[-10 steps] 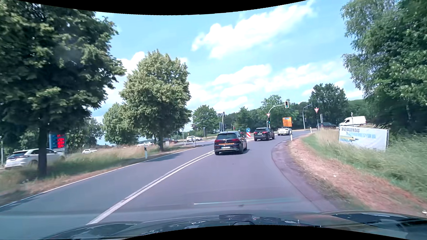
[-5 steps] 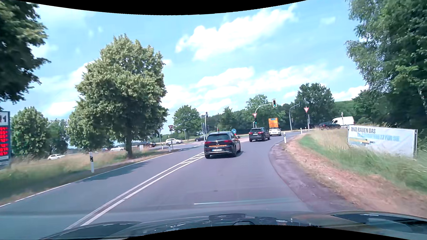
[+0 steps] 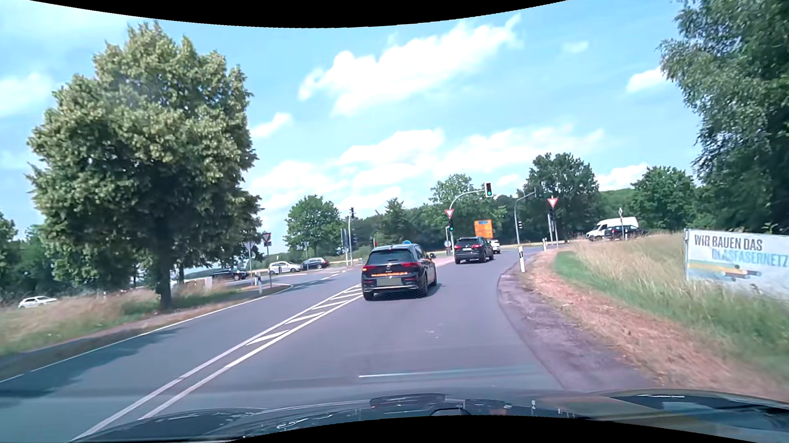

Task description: Follow the waypoints while adhering to traffic rules and regulations

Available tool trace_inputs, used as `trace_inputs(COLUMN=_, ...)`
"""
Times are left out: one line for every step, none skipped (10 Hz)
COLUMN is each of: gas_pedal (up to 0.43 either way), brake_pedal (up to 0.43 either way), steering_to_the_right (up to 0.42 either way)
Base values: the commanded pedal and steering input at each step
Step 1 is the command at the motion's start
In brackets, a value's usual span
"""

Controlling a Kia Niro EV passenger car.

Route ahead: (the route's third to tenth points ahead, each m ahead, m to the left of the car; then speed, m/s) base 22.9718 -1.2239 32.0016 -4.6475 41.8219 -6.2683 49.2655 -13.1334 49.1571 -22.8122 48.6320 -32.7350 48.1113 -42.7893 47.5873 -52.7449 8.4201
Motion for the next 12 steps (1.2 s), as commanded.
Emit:
trace_inputs(gas_pedal=0.079, brake_pedal=0.0, steering_to_the_right=0.061)
trace_inputs(gas_pedal=0.079, brake_pedal=0.0, steering_to_the_right=0.061)
trace_inputs(gas_pedal=0.087, brake_pedal=0.0, steering_to_the_right=0.061)
trace_inputs(gas_pedal=0.087, brake_pedal=0.0, steering_to_the_right=0.061)
trace_inputs(gas_pedal=0.087, brake_pedal=0.0, steering_to_the_right=0.059)
trace_inputs(gas_pedal=0.118, brake_pedal=0.0, steering_to_the_right=0.059)
trace_inputs(gas_pedal=0.13, brake_pedal=0.0, steering_to_the_right=0.059)
trace_inputs(gas_pedal=0.13, brake_pedal=0.0, steering_to_the_right=0.059)
trace_inputs(gas_pedal=0.13, brake_pedal=0.0, steering_to_the_right=0.06)
trace_inputs(gas_pedal=0.11, brake_pedal=0.0, steering_to_the_right=0.06)
trace_inputs(gas_pedal=0.098, brake_pedal=0.0, steering_to_the_right=0.06)
trace_inputs(gas_pedal=0.067, brake_pedal=0.0, steering_to_the_right=0.06)
